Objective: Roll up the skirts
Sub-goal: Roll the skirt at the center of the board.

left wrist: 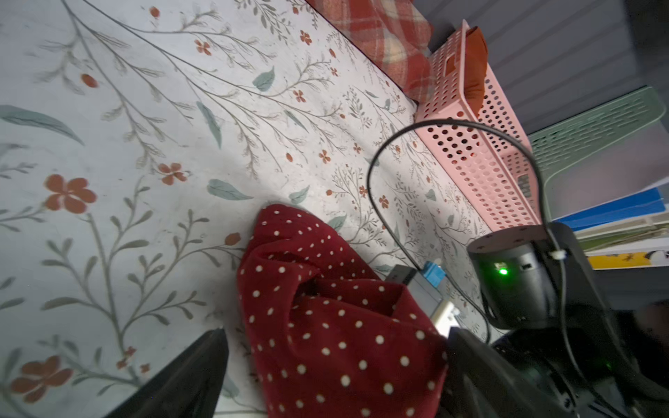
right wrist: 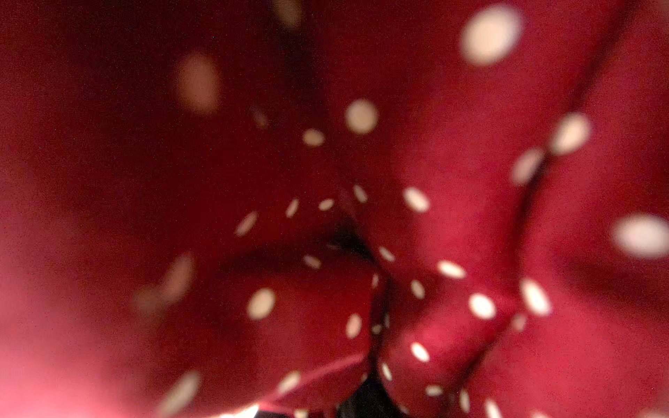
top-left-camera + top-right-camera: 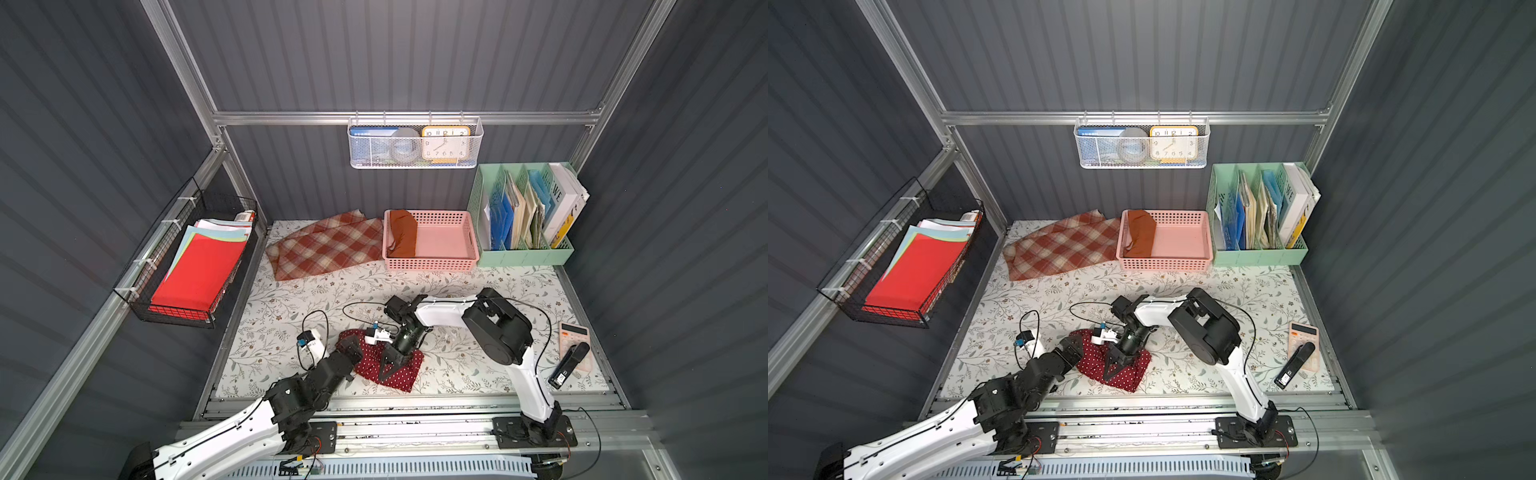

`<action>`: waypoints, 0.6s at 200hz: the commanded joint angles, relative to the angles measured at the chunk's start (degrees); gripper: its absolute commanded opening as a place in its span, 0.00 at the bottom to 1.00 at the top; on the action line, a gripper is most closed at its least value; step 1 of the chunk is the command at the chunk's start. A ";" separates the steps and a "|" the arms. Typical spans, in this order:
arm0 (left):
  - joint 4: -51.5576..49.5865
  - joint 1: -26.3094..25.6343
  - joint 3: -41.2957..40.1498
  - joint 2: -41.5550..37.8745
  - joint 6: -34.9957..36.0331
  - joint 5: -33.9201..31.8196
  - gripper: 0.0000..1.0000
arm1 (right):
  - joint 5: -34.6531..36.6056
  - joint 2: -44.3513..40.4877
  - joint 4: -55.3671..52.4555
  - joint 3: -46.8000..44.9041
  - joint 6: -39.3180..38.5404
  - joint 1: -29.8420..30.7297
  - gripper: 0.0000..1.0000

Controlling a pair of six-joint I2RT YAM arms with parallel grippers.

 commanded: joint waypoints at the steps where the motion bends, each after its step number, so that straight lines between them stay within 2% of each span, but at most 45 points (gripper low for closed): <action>1: 10.88 -0.22 -2.91 3.71 2.40 3.94 1.00 | 7.39 6.44 -7.74 -2.26 -1.66 1.02 0.03; 23: 12.50 -0.31 -3.80 6.21 1.17 4.35 1.00 | 5.92 6.73 -7.72 -2.27 -1.92 0.00 0.03; 46: 11.00 -0.47 -5.38 3.20 -0.34 3.82 1.00 | 4.81 7.34 -8.11 -1.85 -1.85 -0.91 0.03; 73: 19.64 -0.52 -10.59 1.12 -0.05 3.46 0.99 | 2.74 8.04 -9.08 -1.48 -2.63 -0.92 0.02; 105: 34.31 -0.62 -13.01 9.73 2.34 3.83 0.93 | 2.57 8.37 -9.26 -1.59 -2.69 -0.92 0.01; 120: 37.10 -0.73 -12.02 14.23 3.11 4.37 0.92 | 2.68 8.57 -9.49 -1.26 -2.65 -1.00 0.01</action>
